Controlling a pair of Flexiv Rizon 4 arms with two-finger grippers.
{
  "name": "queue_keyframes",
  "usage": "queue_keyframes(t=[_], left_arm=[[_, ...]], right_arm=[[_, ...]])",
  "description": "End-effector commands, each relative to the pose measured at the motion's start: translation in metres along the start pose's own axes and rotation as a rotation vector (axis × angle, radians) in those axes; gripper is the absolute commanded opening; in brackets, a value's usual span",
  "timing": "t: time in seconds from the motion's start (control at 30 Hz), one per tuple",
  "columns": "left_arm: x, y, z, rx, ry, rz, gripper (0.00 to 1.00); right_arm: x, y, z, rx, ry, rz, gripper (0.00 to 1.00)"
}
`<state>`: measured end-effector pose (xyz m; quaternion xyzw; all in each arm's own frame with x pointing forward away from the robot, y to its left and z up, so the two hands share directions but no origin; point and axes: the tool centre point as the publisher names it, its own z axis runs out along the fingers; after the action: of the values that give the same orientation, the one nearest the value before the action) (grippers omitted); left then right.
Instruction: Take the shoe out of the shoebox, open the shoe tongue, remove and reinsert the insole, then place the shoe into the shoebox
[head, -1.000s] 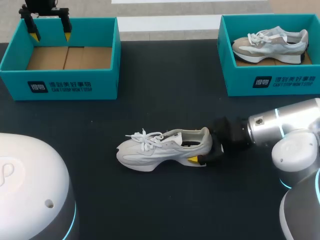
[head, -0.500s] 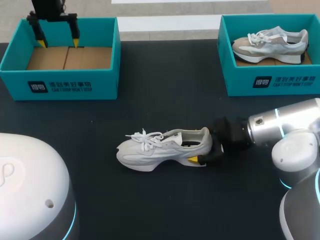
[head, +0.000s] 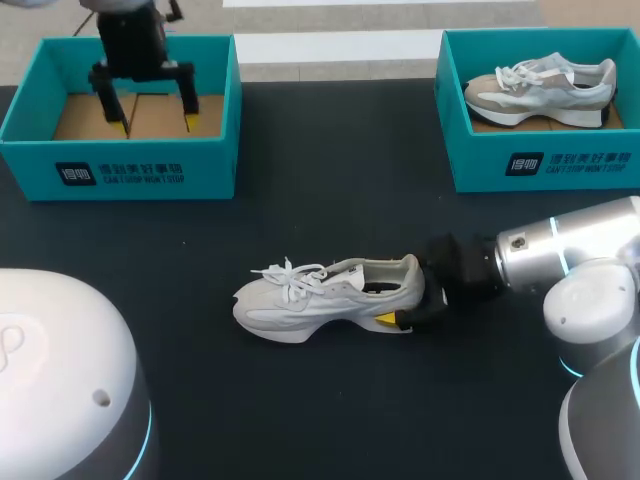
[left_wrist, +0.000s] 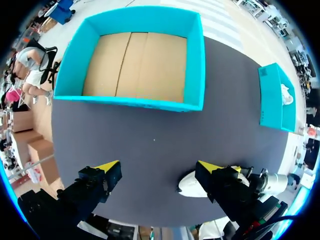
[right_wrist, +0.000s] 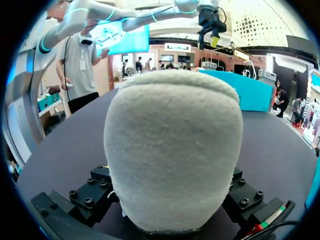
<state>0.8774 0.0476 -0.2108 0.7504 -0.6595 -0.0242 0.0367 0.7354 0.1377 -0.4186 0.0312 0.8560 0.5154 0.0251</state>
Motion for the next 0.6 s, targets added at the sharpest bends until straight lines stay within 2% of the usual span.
queue_keyframes(t=[0.03, 0.17, 0.4, 0.6], left_arm=[[0.024, 0.06, 0.011, 0.118, -0.006, -0.004, 1.0], [0.042, 0.084, 0.017, 0.096, 0.014, -0.019, 1.0], [0.064, 0.123, 0.021, 0.118, 0.002, -0.011, 1.0], [0.064, 0.123, 0.021, 0.118, 0.002, -0.011, 1.0]], right_arm=[[0.0, -0.003, 0.005, 0.002, -0.003, 0.001, 0.0], [0.0, -0.003, 0.005, 0.002, -0.003, 0.001, 0.0], [0.0, -0.003, 0.005, 0.002, -0.003, 0.001, 0.0], [0.0, -0.003, 0.005, 0.002, -0.003, 0.001, 0.0]])
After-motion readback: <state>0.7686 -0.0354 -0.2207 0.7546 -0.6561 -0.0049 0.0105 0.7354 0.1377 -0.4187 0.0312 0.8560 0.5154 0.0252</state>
